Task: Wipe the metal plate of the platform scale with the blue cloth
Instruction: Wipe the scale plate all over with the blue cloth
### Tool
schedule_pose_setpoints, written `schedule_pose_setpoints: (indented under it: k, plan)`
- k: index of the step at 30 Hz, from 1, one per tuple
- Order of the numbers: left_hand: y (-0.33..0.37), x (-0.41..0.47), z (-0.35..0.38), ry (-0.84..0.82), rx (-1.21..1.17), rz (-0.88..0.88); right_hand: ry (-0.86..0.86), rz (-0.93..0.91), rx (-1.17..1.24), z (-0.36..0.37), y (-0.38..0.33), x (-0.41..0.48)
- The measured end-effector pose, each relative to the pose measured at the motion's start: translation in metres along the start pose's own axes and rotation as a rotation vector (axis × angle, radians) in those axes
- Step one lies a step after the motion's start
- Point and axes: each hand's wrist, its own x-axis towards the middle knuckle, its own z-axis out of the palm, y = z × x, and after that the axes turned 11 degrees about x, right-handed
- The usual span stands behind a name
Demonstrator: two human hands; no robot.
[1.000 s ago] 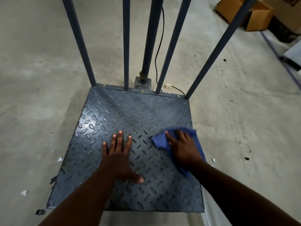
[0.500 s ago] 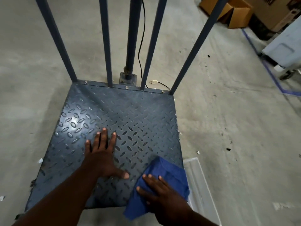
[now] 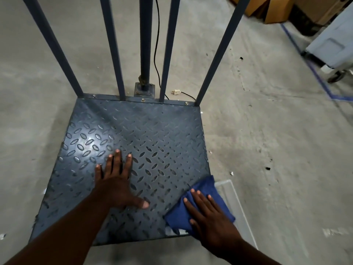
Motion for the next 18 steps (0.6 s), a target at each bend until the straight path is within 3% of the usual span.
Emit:
schedule_pose_setpoints:
  k: [5, 8, 15, 18]
  plan:
    - [-0.001, -0.001, 0.0, 0.006, -0.01, -0.006, -0.015, 0.053, 0.045, 0.003, -0.018, 0.024]
    - [-0.002, 0.001, 0.003, 0.045, -0.013, -0.008, -0.055, -0.028, 0.007, 0.002, -0.041, 0.058]
    - [-0.013, 0.032, 0.056, 0.326, -0.105, 0.024, -0.114, -0.084, -0.027, 0.014, -0.071, 0.099]
    - [-0.013, 0.029, 0.049, 0.325, -0.08, 0.083, -0.133, -0.006, -0.003, 0.004, -0.071, 0.092]
